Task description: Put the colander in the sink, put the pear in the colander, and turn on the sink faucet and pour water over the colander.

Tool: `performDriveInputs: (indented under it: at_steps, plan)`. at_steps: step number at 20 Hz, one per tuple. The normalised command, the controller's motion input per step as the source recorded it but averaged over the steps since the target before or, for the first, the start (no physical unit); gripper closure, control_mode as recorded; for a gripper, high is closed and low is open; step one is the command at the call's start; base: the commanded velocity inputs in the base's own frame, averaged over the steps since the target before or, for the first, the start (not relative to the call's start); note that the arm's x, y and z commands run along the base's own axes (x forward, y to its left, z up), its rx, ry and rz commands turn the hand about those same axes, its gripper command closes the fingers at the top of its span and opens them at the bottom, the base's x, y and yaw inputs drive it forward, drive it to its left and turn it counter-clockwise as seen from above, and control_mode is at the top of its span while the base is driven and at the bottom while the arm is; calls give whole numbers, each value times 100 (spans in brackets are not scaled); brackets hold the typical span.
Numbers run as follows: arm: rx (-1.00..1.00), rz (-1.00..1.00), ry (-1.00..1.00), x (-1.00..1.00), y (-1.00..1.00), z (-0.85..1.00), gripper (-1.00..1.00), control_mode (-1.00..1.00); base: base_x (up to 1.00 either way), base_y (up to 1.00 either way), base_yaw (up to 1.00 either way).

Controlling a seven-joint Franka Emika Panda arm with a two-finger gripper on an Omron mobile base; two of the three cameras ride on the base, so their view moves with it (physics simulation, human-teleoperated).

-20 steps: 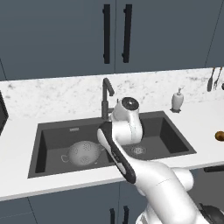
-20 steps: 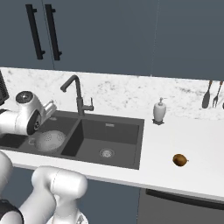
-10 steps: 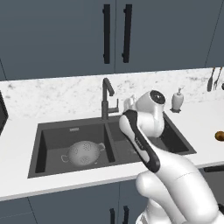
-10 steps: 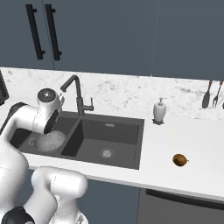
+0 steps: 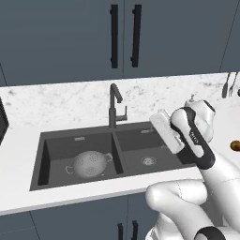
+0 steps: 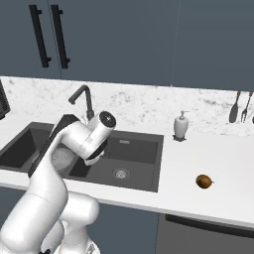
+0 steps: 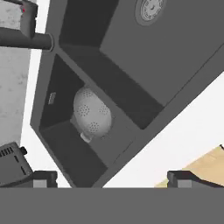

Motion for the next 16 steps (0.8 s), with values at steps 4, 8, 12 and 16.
performDriveInputs:
  at_steps: [4, 8, 12, 16]
  plan:
    - [-24, 70, -16, -22, -64, 0, -100, -100, 0, 0, 0]
    - [-40, 64, -27, -27, -50, 0, -100, -100, 0, 0, 0]
    - [-46, 44, -48, -45, -26, -1, -100, -100, 0, 0, 0]
    - [-31, 36, -49, -31, -4, -15, -100, -100, 0, 0, 0]
